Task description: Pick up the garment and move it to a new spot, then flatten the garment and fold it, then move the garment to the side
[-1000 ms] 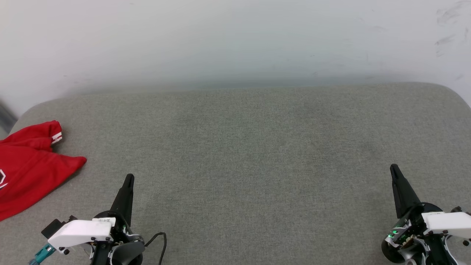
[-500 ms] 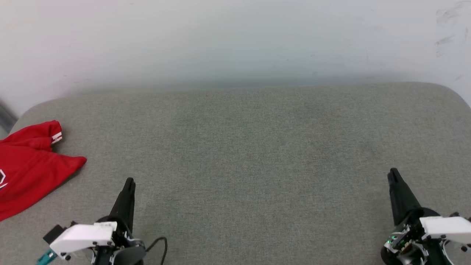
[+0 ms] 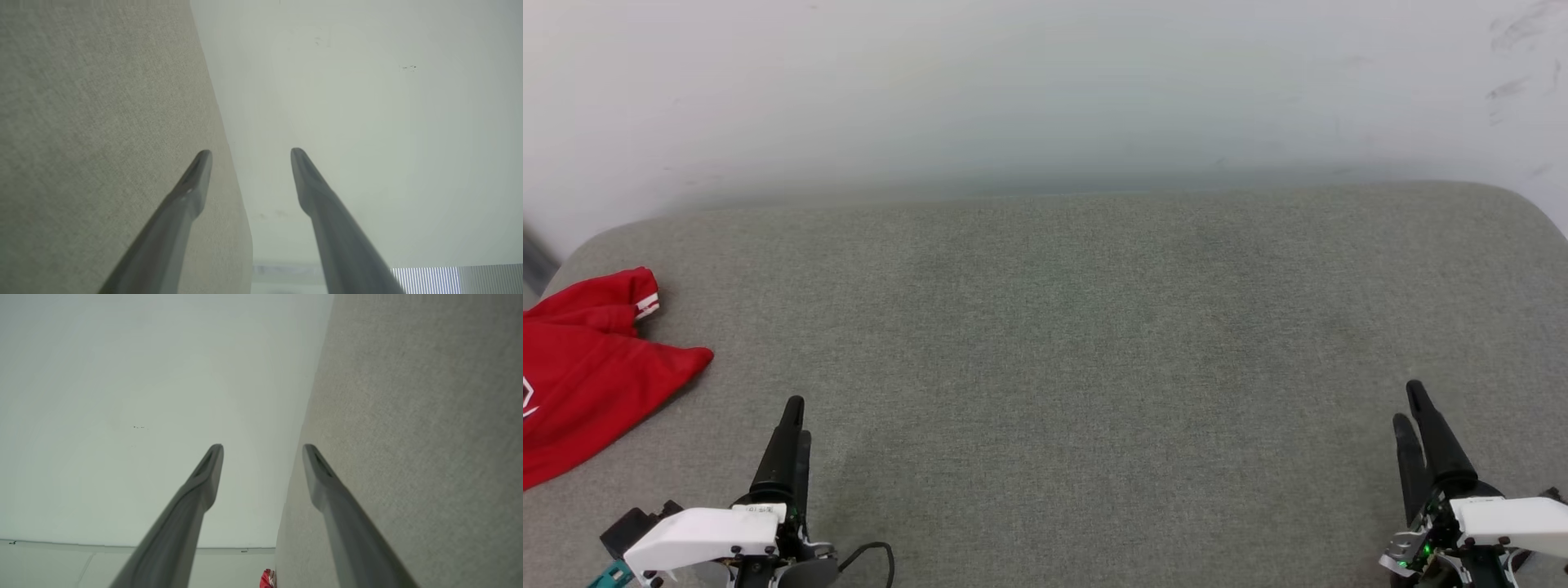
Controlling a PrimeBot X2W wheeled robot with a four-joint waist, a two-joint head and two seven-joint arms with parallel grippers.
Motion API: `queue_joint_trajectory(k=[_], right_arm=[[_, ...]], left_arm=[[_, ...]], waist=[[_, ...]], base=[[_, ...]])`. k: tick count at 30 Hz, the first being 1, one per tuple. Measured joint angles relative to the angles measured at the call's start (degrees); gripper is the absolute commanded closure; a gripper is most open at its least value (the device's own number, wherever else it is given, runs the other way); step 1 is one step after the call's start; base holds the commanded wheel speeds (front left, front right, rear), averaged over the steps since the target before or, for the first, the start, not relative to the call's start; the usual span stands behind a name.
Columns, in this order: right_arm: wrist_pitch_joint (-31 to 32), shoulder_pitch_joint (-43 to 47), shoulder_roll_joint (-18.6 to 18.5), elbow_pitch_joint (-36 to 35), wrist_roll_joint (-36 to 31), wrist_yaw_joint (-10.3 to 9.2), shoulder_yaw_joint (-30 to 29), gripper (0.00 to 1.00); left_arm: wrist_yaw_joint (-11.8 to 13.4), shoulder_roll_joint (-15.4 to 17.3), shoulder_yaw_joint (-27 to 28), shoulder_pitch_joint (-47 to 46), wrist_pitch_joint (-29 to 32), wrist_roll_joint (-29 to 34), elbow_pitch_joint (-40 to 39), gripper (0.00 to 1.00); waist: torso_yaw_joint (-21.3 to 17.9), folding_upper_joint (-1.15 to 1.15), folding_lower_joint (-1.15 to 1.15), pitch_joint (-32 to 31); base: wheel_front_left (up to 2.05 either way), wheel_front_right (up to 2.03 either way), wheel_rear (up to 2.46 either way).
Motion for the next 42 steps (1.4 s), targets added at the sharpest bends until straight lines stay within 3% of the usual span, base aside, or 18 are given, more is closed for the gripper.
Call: queue_joint_trajectory(k=[21, 32, 42], right_arm=[[-4.99, 2.13, 0.04, -9.32, -28.18, 0.0, 2.3, 0.0], [-7.21, 2.85, 0.04, -11.37, -39.5, 0.0, 4.04, 0.0], [-9.03, 3.67, 0.03, -12.58, -46.92, 0.0, 4.57, 0.0]], left_arm=[[8.6, 0.02, -3.58, 2.02, -5.02, 26.55, -6.97, 0.0], [10.61, 0.04, -5.48, 2.4, -7.09, 37.4, -8.79, 0.0], [10.78, 0.43, -7.17, 3.07, -9.01, 45.2, -10.27, 0.0]], waist=[[0.04, 0.0, 0.0, 0.15], [0.04, 0.0, 0.0, 0.28], [0.0, 0.0, 0.0, 0.41]], base=[[0.0, 0.0, 0.0], [0.0, 0.0, 0.0], [0.0, 0.0, 0.0]])
